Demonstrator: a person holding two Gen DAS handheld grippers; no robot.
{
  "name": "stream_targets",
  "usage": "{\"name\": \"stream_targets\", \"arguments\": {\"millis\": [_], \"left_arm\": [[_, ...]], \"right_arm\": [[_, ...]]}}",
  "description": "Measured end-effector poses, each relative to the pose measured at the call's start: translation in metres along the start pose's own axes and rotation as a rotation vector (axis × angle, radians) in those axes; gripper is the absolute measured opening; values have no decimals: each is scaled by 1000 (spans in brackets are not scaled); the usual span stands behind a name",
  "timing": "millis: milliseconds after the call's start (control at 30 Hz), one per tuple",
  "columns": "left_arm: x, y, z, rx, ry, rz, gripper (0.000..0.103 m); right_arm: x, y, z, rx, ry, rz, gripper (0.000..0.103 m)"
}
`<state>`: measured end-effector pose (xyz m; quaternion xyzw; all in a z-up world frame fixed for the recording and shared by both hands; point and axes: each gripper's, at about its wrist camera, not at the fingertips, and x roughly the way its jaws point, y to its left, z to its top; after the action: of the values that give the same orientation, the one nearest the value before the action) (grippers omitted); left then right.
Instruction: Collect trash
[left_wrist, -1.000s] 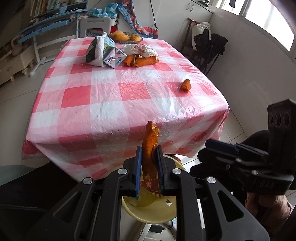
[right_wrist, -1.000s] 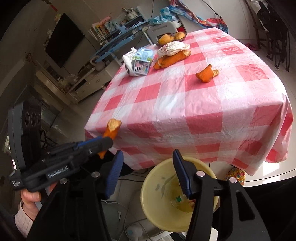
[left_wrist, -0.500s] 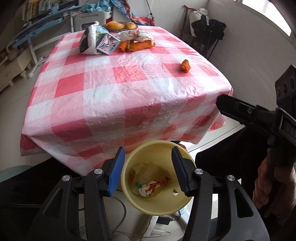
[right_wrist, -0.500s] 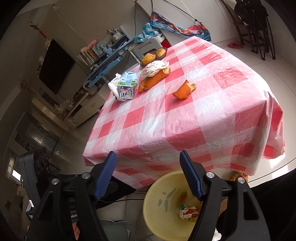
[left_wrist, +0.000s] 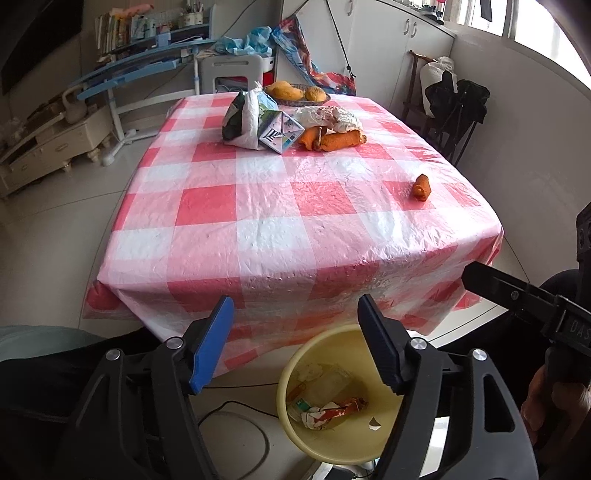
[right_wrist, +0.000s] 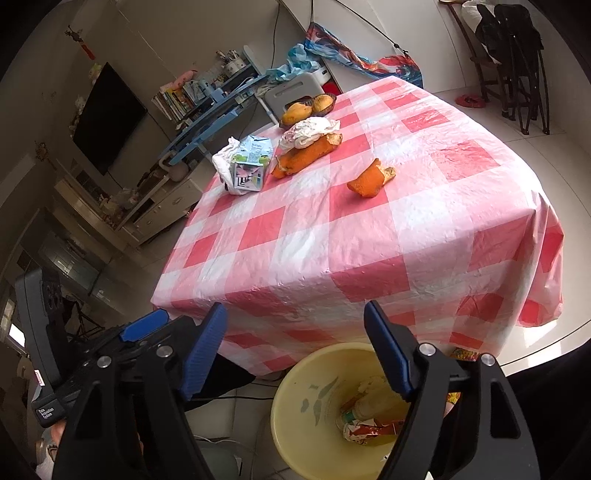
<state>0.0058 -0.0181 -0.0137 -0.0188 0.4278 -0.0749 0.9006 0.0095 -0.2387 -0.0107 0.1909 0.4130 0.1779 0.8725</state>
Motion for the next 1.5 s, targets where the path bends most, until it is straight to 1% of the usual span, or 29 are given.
{"name": "stream_targets", "arguments": {"millis": [133, 300, 533, 833, 1500], "left_arm": [[0, -1, 2, 8, -15, 13, 68], [-1, 5, 3, -19, -25, 14, 69], [0, 11, 3, -52, -26, 12, 69], [0, 11, 3, -52, -26, 13, 70], [0, 12, 4, -53, -27, 13, 71]], "right_arm": [[3, 7, -2, -40, 4, -23, 75], [6, 12, -3, -75, 8, -42, 77], [6, 13, -4, -76, 7, -52, 78], [8, 13, -4, -77, 10, -52, 81], [8, 13, -4, -78, 9, -54, 82]]}}
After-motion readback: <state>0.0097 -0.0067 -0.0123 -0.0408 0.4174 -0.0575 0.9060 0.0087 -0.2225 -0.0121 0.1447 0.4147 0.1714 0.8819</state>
